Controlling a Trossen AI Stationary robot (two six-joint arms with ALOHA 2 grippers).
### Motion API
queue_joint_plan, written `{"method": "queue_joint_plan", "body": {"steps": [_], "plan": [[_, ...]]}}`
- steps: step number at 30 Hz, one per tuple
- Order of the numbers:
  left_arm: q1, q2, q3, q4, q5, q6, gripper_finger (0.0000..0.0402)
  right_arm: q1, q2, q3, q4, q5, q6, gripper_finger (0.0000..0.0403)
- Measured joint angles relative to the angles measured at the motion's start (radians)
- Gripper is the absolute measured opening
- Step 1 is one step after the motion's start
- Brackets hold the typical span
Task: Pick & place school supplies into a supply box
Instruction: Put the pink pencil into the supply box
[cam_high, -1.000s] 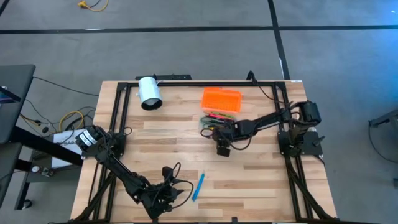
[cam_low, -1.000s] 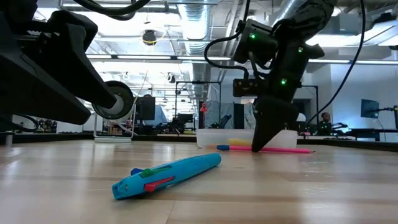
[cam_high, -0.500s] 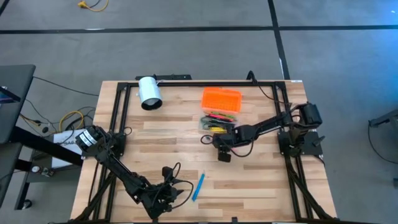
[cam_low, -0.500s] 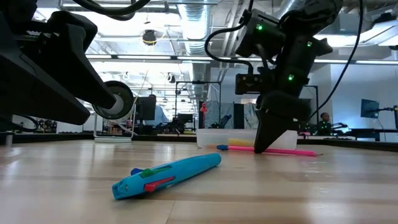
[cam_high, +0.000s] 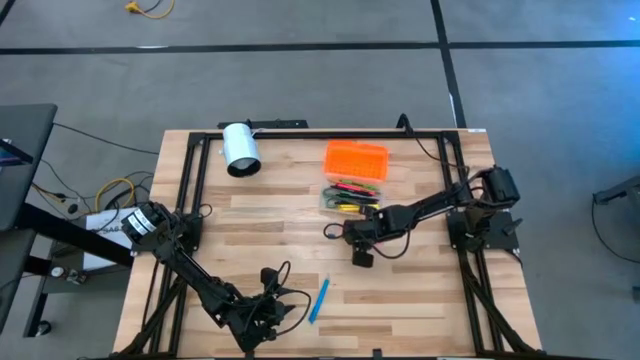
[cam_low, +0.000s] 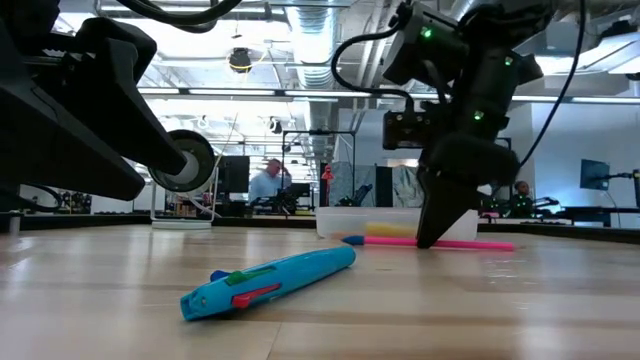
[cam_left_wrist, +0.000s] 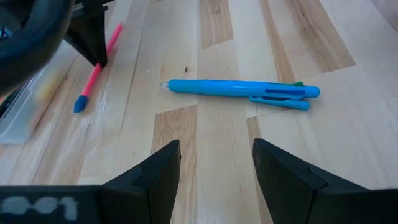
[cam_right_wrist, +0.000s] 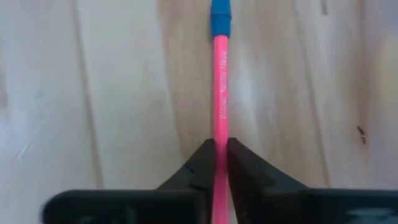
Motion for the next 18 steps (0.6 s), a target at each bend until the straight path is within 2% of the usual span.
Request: {"method": "queue_joint_plan", "body": {"steps": [2,9,18], "plan": [[0.000,0.000,0.000,0.000,0.000,0.000,0.0192,0.014,0.000,0.000,0.000,0.001,-0.020,0.0009],[0.000,0.000,0.000,0.000,-0.003,0.000,0.0192,0.068,0.000,0.000,0.000,0.040,-0.031,0.0005],[0.000,0.000,0.000,0.000,-0.003,0.001,0.0192,0.219,0.007,-0.006,0.003,0.227,-0.023,0.0002]]}}
